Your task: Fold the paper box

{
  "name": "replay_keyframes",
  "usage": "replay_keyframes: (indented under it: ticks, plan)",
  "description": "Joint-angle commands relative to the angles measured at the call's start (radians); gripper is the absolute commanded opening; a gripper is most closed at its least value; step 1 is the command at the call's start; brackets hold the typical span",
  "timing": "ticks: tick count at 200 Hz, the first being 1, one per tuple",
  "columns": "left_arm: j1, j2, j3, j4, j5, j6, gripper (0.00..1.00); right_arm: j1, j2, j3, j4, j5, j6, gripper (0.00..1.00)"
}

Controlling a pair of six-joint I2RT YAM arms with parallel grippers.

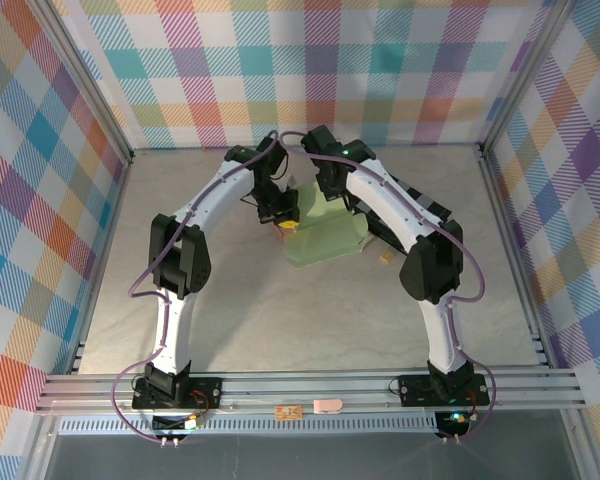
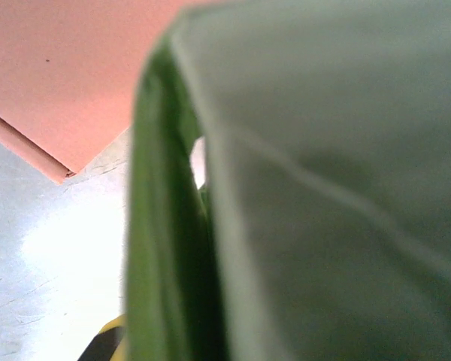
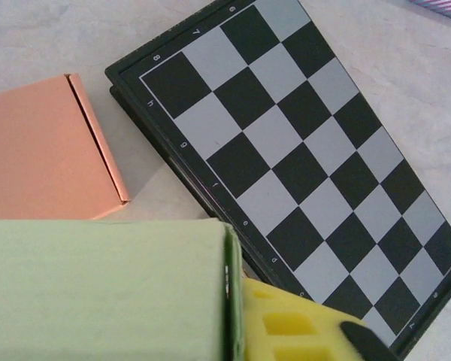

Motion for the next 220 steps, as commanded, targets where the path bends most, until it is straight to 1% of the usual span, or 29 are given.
replay_keyframes:
  ticks: [1,5,14,37,50,58,70,73,80,97,111,144,152,169,200,220]
  plan:
    - [-0.006,0.015,0.037,-0.037,0.008,-0.004,0.00,0.013,0.012,0.008,-0.008,0.097,-0.005,0.02]
    - [-0.007,0.015,0.037,-0.037,0.008,-0.005,0.00,0.015,0.014,0.008,-0.009,0.111,-0.004,0.00]
    - [-0.007,0.015,0.037,-0.038,0.006,-0.007,0.00,0.022,0.011,-0.001,-0.011,0.138,0.000,0.00]
    - [-0.007,0.012,0.036,-0.039,0.000,-0.007,0.00,0.031,-0.003,-0.026,-0.015,0.138,0.022,0.00]
    - [-0.007,0.012,0.034,-0.037,0.001,-0.006,0.00,0.029,-0.014,-0.036,-0.025,0.127,0.044,0.14]
    - [-0.007,0.011,0.037,-0.038,0.001,-0.007,0.00,0.029,-0.022,-0.047,-0.019,0.113,0.045,0.18]
    - [-0.007,0.013,0.035,-0.037,0.004,-0.007,0.00,0.029,-0.032,-0.060,-0.013,0.110,0.050,0.21]
    - [-0.006,0.014,0.036,-0.037,0.005,-0.007,0.00,0.030,-0.034,-0.061,-0.014,0.082,0.050,0.22]
    - [-0.007,0.013,0.036,-0.038,0.005,-0.007,0.00,0.028,-0.034,-0.060,-0.017,0.072,0.053,0.25]
    - [-0.007,0.014,0.036,-0.040,0.005,-0.006,0.00,0.030,-0.034,-0.062,-0.024,0.056,0.060,0.32]
    - [-0.006,0.013,0.036,-0.040,0.005,-0.005,0.00,0.029,-0.036,-0.072,-0.024,0.050,0.064,0.33]
    - [-0.007,0.011,0.036,-0.041,0.005,-0.005,0.00,0.025,-0.025,-0.074,-0.010,0.050,0.054,0.24]
    - [-0.007,0.010,0.036,-0.044,0.004,-0.004,0.00,0.025,-0.020,-0.070,-0.013,0.051,0.054,0.18]
    - [-0.007,0.008,0.033,-0.045,0.001,-0.005,0.00,0.025,-0.019,-0.070,-0.021,0.060,0.066,0.00]
    - [-0.007,-0.008,-0.001,-0.016,-0.010,-0.016,0.00,0.025,-0.048,-0.096,-0.024,0.058,0.079,0.00]
    - [-0.008,-0.035,-0.064,0.053,-0.004,-0.044,0.00,0.026,-0.060,-0.115,-0.050,0.041,0.095,0.00]
